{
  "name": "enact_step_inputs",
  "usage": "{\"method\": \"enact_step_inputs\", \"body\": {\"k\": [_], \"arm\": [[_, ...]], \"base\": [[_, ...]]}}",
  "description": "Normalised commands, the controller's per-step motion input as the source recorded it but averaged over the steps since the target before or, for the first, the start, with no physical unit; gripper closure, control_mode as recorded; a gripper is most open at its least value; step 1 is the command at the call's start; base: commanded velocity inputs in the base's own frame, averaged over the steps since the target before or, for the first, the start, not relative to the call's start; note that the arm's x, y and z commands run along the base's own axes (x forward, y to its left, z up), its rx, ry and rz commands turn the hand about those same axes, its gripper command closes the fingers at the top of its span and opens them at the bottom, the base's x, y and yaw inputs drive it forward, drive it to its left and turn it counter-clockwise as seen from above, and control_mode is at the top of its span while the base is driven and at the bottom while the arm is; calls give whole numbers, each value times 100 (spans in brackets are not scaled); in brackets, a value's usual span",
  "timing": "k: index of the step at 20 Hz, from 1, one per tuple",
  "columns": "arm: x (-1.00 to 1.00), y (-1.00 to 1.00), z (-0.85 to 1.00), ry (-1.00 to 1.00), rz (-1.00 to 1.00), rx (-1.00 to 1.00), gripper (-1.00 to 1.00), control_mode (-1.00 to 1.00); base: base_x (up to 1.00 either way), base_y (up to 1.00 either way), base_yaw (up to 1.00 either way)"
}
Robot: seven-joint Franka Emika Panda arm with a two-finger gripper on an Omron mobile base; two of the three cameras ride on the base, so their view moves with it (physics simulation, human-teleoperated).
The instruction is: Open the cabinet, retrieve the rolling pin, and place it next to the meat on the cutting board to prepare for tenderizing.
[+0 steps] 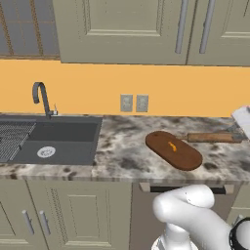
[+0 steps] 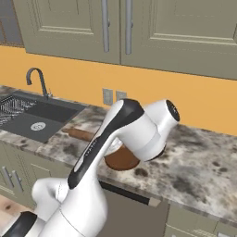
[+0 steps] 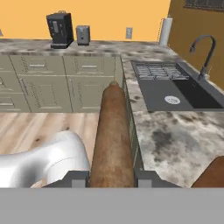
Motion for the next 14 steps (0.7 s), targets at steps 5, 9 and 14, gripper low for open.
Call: {"method": "enact_step_inputs", "body": {"k": [5,9,14], "arm": [[34,0,-43,0,20,-5,100,-100],[42,-5,-37,0,21,-2,100,-100],[36,-13,-31,0,20,0,100,-100]], "base": [[0,0,0],[0,0,0],[0,0,0]]}}
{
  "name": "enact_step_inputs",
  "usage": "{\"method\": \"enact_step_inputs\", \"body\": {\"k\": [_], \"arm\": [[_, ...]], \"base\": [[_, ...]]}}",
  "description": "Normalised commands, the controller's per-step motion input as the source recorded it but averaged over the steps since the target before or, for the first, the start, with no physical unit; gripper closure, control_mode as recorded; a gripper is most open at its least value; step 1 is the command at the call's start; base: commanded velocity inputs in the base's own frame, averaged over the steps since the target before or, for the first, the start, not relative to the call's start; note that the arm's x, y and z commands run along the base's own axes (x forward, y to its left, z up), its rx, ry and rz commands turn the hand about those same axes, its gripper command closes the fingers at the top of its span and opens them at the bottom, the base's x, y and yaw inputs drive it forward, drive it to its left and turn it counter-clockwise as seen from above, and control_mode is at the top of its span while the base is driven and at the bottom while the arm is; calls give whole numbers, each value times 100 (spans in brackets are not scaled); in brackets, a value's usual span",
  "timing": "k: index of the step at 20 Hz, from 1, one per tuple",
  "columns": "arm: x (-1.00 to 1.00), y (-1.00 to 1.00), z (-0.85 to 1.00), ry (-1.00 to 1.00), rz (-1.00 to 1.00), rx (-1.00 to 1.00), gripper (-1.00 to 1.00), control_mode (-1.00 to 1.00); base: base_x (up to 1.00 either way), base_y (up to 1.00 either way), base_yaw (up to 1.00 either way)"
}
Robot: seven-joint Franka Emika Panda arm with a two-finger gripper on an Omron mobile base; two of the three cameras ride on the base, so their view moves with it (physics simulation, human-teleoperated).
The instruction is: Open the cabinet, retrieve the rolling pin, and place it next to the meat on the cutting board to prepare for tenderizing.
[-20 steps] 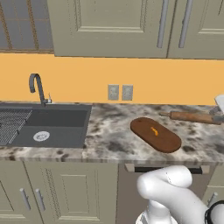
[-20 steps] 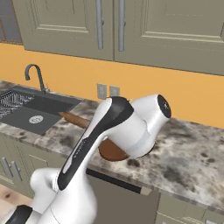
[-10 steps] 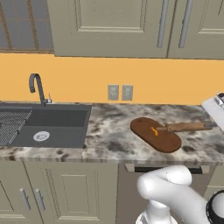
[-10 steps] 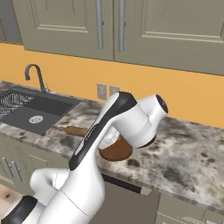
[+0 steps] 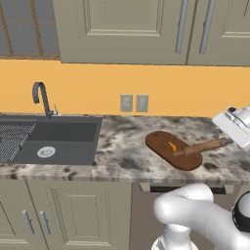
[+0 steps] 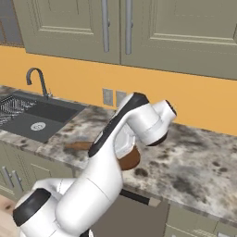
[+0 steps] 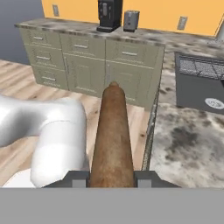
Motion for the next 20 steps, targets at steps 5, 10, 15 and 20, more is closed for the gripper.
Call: {"method": "enact_step_inputs", "body": {"k": [5,10,15,20], "arm": [[24,-18,-32,0,17,0,100,-100],[23,-10,-29,0,10,0,100,-100],[41,-1,-24,0,4,0,100,-100],[46,0,-24,0,2,0,100,-100]], "base": [[0,0,0],[0,0,0],[0,0,0],[0,0,0]]}}
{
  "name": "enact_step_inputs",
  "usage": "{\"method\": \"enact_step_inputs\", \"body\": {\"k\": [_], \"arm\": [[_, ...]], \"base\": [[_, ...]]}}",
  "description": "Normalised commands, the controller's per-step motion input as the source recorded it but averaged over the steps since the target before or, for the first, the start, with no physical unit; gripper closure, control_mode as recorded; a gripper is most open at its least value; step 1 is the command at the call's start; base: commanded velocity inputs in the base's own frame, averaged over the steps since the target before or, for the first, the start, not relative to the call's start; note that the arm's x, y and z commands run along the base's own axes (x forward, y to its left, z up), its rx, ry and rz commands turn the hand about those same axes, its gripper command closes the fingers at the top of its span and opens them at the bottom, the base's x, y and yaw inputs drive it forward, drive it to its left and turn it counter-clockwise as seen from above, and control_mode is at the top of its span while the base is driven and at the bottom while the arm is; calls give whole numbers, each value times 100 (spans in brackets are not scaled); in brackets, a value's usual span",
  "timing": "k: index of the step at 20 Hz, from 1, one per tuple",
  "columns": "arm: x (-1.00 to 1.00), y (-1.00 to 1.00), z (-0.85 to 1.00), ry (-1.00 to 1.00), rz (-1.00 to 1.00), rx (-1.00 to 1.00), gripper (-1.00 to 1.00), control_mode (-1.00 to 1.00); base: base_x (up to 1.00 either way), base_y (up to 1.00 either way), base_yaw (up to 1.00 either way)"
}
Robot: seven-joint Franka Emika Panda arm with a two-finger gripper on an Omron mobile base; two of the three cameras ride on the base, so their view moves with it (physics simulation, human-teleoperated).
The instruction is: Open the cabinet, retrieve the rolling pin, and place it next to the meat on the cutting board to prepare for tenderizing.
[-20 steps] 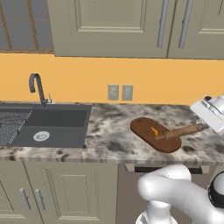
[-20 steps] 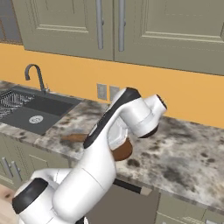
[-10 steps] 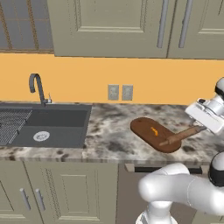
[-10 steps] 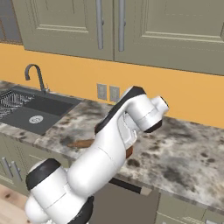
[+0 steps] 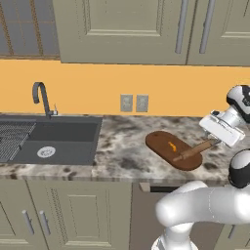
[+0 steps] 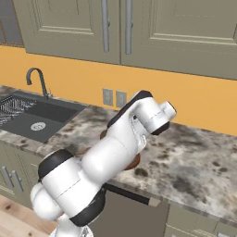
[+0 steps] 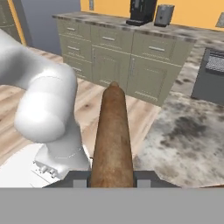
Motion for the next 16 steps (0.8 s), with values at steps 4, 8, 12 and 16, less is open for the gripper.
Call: {"method": "enact_step_inputs", "body": {"k": [4,8,12,16], "arm": [[27,0,-28,0,0,-1,100,-100],[27,0,-28,0,0,-2,100,-100],[33,0,-26,0,0,-2,100,-100],[34,0,-24,0,0,-2,100,-100]], "base": [[0,0,0],[0,0,0],[0,0,0],[0,0,0]]}}
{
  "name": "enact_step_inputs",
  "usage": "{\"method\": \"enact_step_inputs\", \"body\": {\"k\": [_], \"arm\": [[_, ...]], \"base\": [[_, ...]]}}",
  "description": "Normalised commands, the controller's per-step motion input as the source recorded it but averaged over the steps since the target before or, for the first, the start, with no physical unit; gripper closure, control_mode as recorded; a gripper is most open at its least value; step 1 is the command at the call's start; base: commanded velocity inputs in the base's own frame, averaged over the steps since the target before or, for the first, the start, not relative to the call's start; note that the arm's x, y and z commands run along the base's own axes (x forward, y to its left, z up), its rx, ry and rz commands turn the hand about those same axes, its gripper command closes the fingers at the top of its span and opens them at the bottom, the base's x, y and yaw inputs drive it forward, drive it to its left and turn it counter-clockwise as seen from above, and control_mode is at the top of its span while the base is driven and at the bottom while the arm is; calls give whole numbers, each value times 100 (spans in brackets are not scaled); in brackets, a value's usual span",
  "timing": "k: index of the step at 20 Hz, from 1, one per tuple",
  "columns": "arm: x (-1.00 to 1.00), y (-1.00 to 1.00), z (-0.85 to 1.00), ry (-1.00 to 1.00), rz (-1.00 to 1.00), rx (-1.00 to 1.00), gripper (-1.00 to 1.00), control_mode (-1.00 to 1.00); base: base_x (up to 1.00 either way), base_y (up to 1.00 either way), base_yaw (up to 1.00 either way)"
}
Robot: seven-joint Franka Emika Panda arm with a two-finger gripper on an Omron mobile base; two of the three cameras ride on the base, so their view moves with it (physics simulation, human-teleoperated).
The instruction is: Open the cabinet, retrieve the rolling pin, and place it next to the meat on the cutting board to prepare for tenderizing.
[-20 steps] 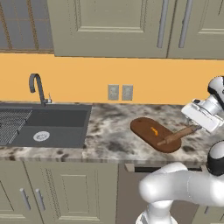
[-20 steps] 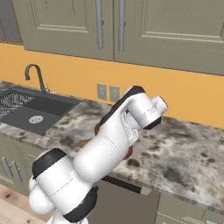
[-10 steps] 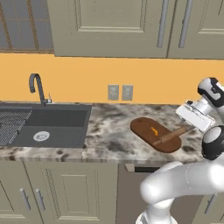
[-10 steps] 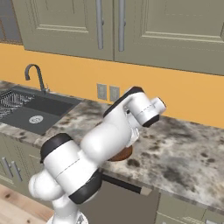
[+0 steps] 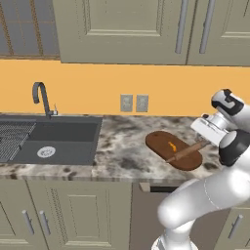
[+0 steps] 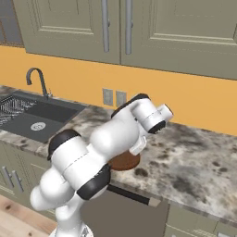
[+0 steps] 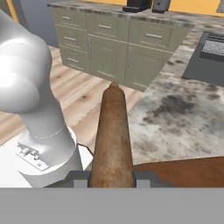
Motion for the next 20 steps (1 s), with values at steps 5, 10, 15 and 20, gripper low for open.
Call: {"method": "enact_step_inputs", "body": {"k": [5,10,15,20], "arm": [[32,-3,-26,0,0,-2,100,-100],[25,-14,-25,0,0,-2,100,-100],[22,-16,-21,0,0,-2,100,-100],[28,-11,-20,0,0,-2,100,-100]], "base": [[0,0,0],[0,0,0],[0,0,0],[0,0,0]]}}
